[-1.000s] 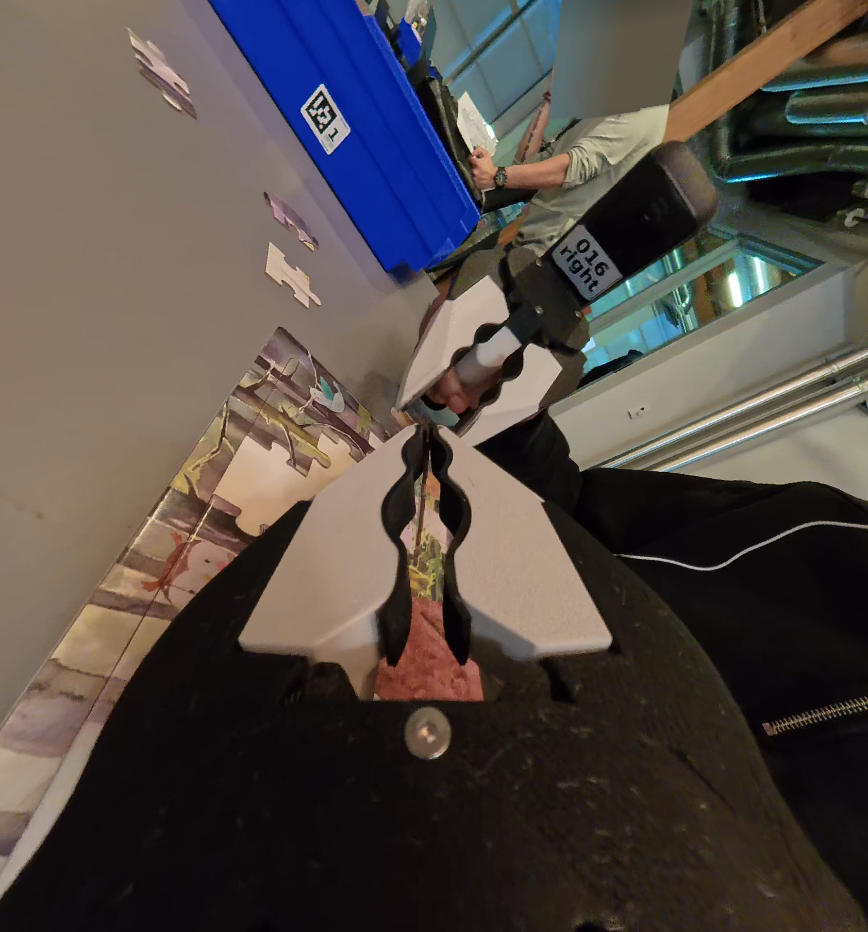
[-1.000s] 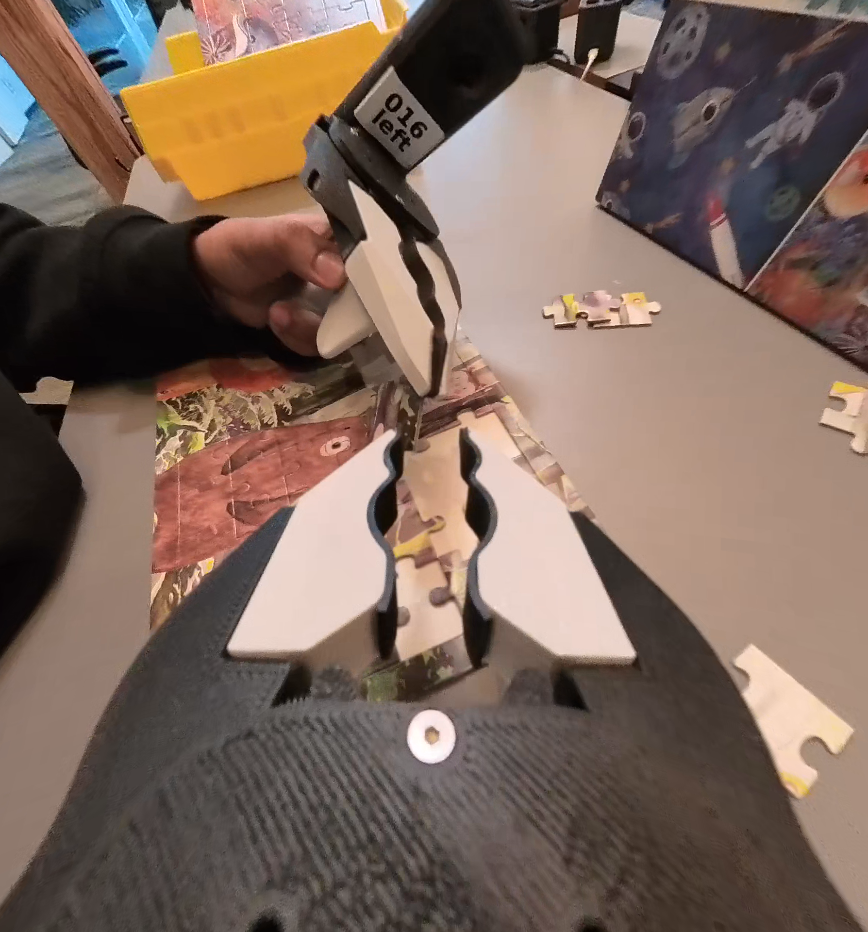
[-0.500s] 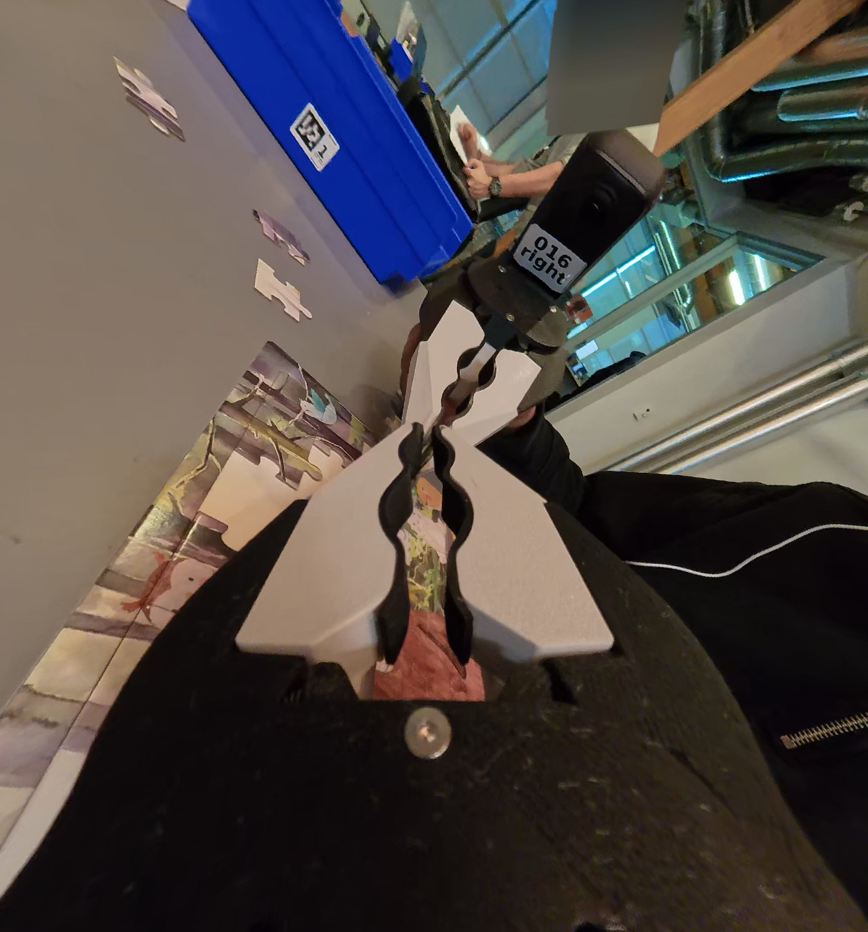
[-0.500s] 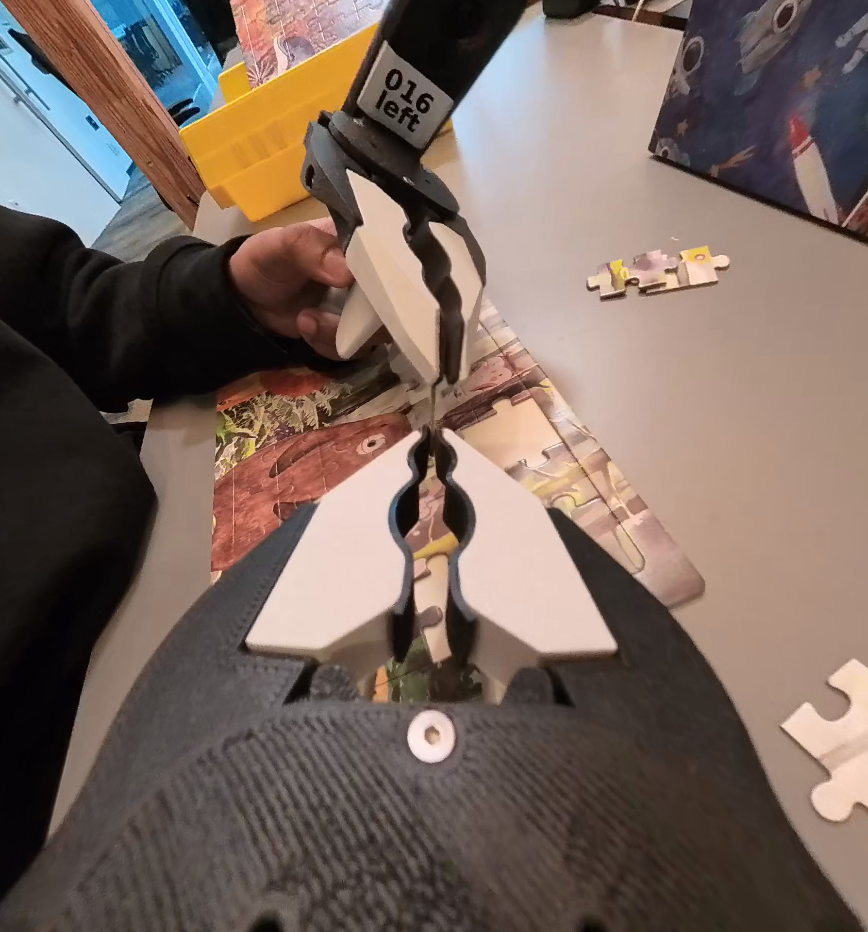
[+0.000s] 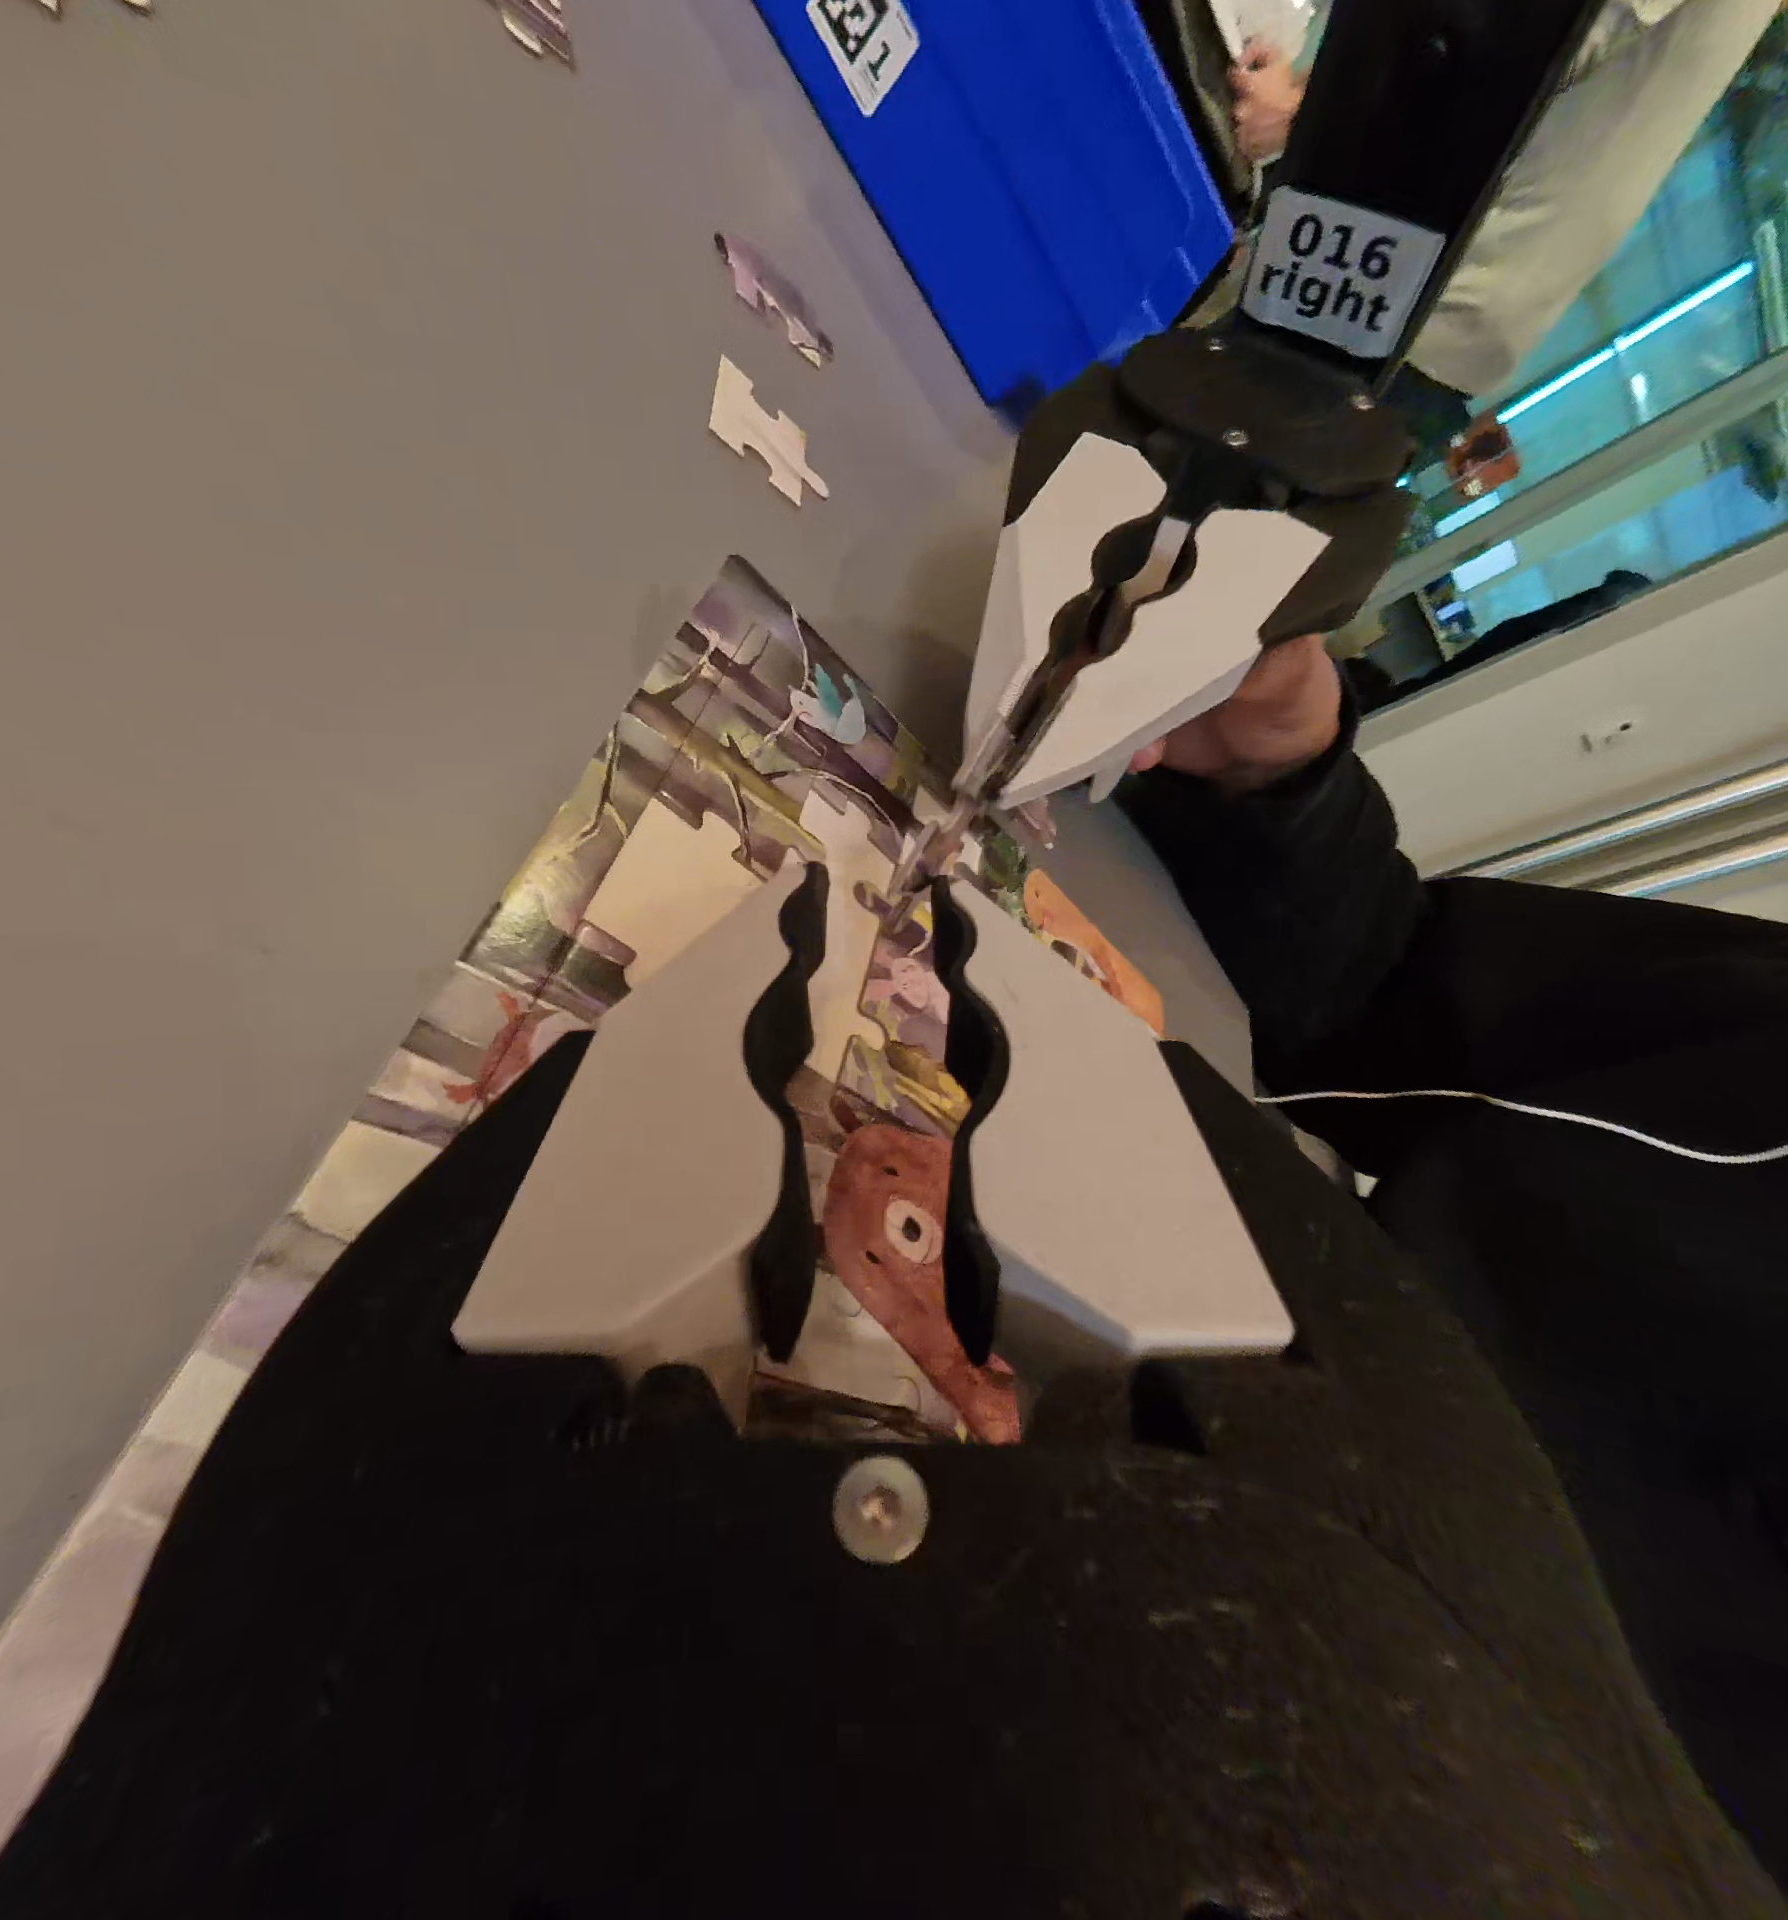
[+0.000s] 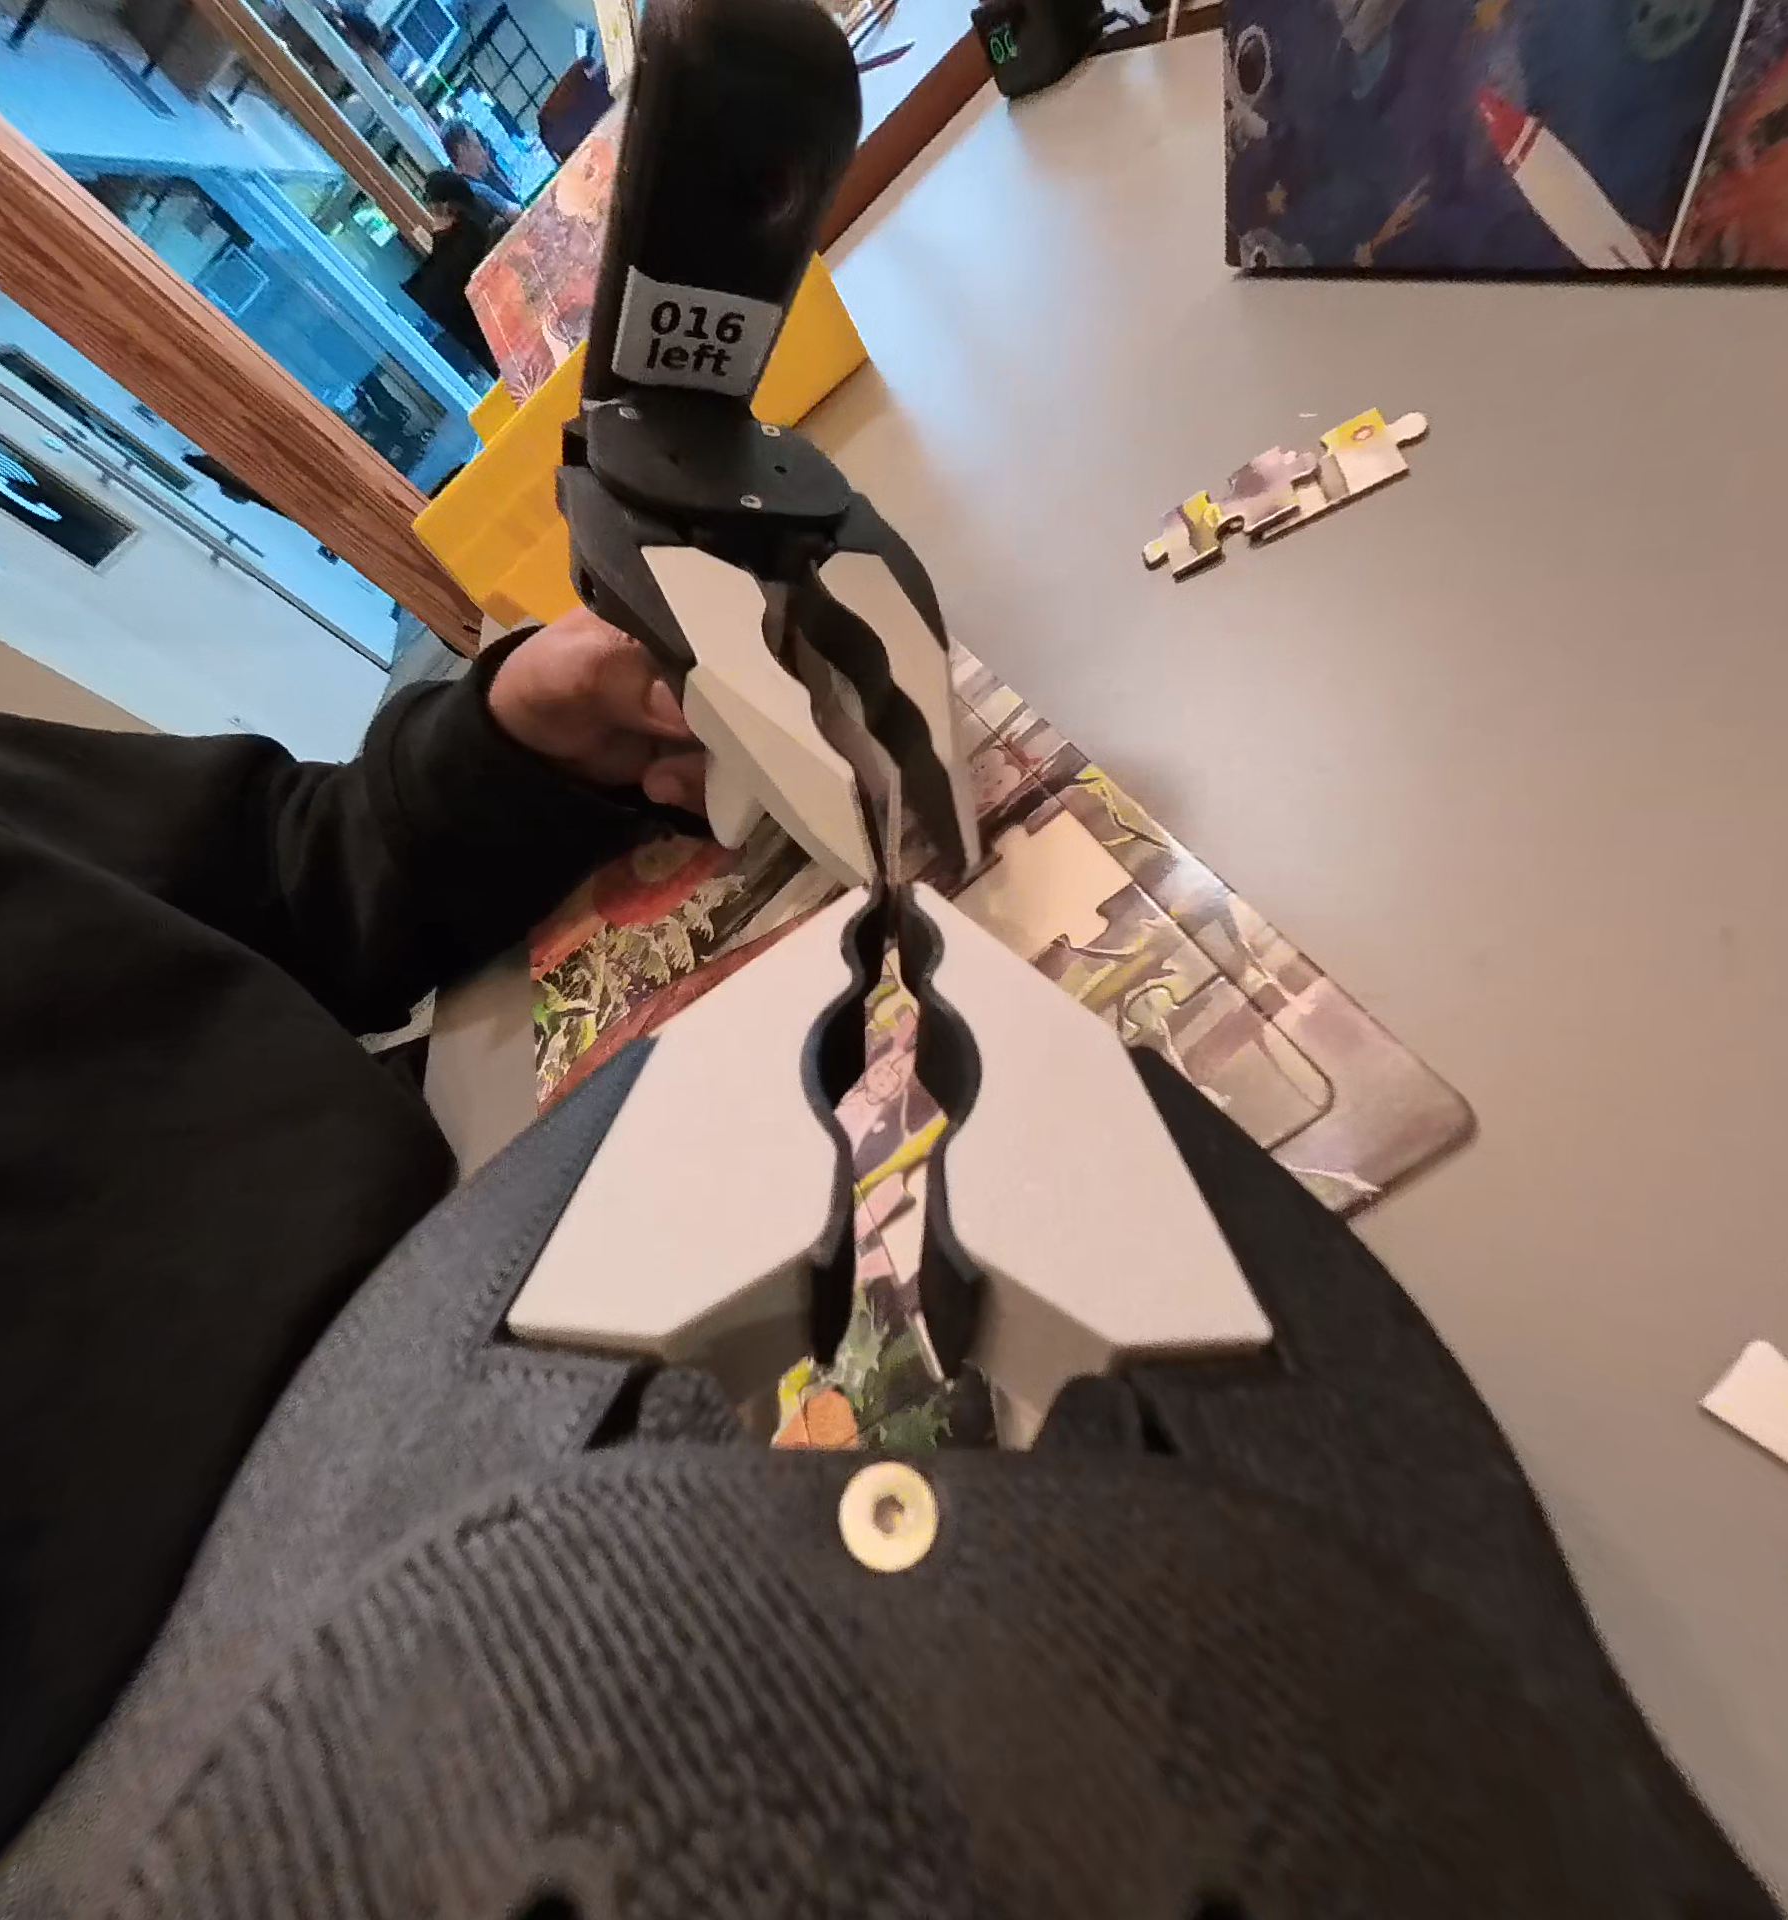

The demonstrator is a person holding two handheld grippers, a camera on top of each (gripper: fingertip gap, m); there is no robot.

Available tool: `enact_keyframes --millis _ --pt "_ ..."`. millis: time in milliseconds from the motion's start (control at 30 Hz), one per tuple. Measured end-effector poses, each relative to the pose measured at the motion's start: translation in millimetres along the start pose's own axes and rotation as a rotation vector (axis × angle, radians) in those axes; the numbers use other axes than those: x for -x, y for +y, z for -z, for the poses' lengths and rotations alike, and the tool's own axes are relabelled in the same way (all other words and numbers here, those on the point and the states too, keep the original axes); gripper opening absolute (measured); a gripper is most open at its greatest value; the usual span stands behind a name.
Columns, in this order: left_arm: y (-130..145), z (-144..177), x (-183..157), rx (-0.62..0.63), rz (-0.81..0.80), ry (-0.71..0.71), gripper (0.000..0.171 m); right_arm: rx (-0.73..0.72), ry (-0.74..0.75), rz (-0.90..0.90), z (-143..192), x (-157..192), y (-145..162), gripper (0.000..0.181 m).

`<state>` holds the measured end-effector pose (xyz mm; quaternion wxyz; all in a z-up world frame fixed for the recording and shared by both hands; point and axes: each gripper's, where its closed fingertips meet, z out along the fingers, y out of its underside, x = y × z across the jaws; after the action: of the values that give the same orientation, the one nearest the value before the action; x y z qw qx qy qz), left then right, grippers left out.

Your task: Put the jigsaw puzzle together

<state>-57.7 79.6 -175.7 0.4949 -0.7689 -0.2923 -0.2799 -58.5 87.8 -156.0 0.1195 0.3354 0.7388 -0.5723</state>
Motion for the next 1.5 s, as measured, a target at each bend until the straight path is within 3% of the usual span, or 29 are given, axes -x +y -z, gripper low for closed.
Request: enact_keyframes --millis 133,667,967,1300,1500 --pt "-5.1 5.1 -5.0 -0.035 0.043 0.067 0.001 0.024 0.008 -0.017 -0.3 -3.0 4.6 0.0" --pt "5.7 -2.4 3.5 0.035 0.033 0.007 0.0 0.203 0.11 -0.011 2.8 -21.2 33.3 0.006" --pt "20.3 -13.3 4.7 0.187 0.066 -0.014 0.0 0.222 0.145 0.029 2.4 -22.9 34.6 0.017" --pt "19.3 -14.5 5.2 0.189 0.079 0.021 0.0 0.23 0.146 0.027 0.3 -21.8 36.1 0.019" --pt "16.9 -16.1 11.3 0.172 0.056 -0.024 0.003 0.23 0.147 0.018 3.3 -22.4 35.7 0.011"
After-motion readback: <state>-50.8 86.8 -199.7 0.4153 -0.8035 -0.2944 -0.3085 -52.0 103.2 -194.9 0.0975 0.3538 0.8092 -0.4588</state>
